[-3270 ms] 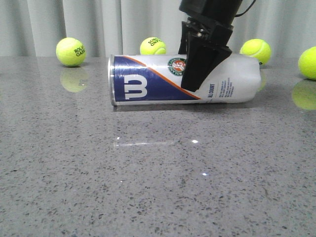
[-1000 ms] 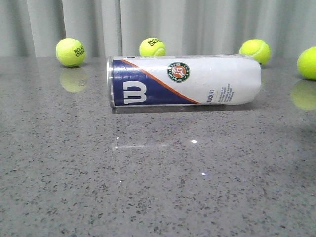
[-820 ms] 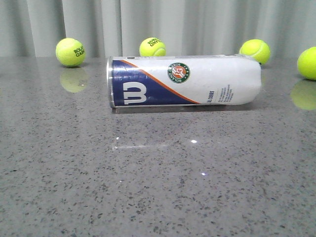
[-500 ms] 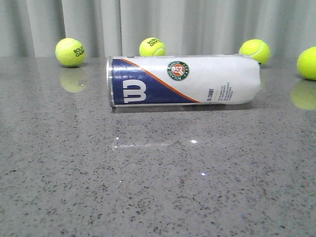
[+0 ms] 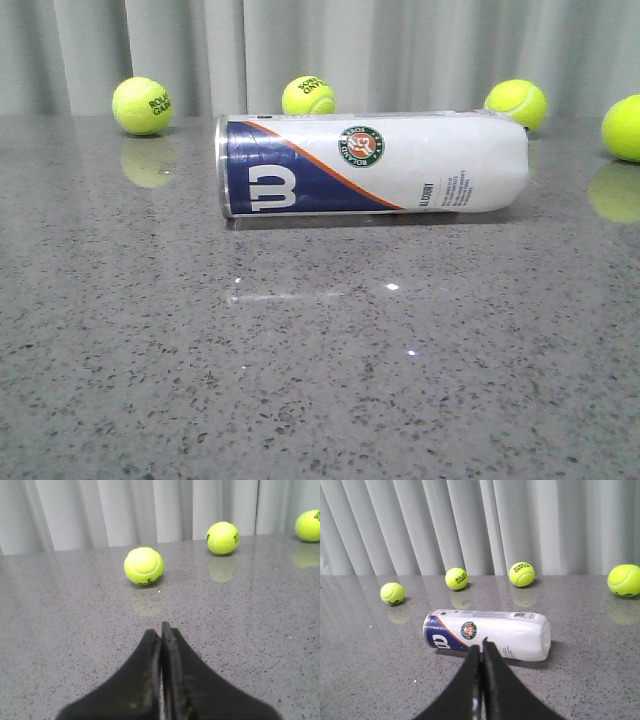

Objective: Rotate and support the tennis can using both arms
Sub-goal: 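Open the right gripper and raise it away from the can, then grasp the can's open end with the left gripper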

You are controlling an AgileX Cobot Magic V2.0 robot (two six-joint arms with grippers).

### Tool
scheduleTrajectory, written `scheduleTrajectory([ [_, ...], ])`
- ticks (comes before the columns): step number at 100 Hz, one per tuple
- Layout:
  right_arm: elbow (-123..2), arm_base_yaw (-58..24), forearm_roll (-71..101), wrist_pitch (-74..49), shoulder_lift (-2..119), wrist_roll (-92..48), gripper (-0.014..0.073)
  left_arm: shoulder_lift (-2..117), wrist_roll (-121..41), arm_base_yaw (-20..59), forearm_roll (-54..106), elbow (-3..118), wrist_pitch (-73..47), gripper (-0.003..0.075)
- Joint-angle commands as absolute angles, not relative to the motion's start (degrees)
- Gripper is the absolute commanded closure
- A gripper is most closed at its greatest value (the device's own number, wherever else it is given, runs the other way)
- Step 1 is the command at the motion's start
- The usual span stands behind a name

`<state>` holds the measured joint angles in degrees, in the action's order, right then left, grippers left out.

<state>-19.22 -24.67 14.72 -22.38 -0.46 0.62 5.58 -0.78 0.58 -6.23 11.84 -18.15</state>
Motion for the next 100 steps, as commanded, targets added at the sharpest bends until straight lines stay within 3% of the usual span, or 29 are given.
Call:
scheduleTrajectory([
  [1,-20.62,-24.46,14.7,-17.45,0.32,0.0,0.0654,11.18,-0.68,0.51,-6.23,17.86,-18.24,0.0739],
  [39,-20.62,-24.46,14.7,-17.45,0.32,0.0,0.0654,37.55,-0.68,0.51,-6.23,36.04,-35.38,0.0724],
  [48,-20.62,-24.46,14.7,-17.45,0.32,0.0,0.0654,43.27,-0.68,0.51,-5.1,39.6,-37.79,0.061],
  [63,-20.62,-24.46,14.7,-17.45,0.32,0.0,0.0654,50.92,-0.68,0.51,-0.59,44.78,-38.82,0.026],
  [70,-20.62,-24.46,14.7,-17.45,0.32,0.0,0.0654,53.92,-0.68,0.51,3.02,47.15,-38.95,0.0164],
  [100,-20.62,-24.46,14.7,-17.45,0.32,0.0,0.0654,65.13,-10.93,3.48,32.27,55.3,-40.25,0.0155],
])
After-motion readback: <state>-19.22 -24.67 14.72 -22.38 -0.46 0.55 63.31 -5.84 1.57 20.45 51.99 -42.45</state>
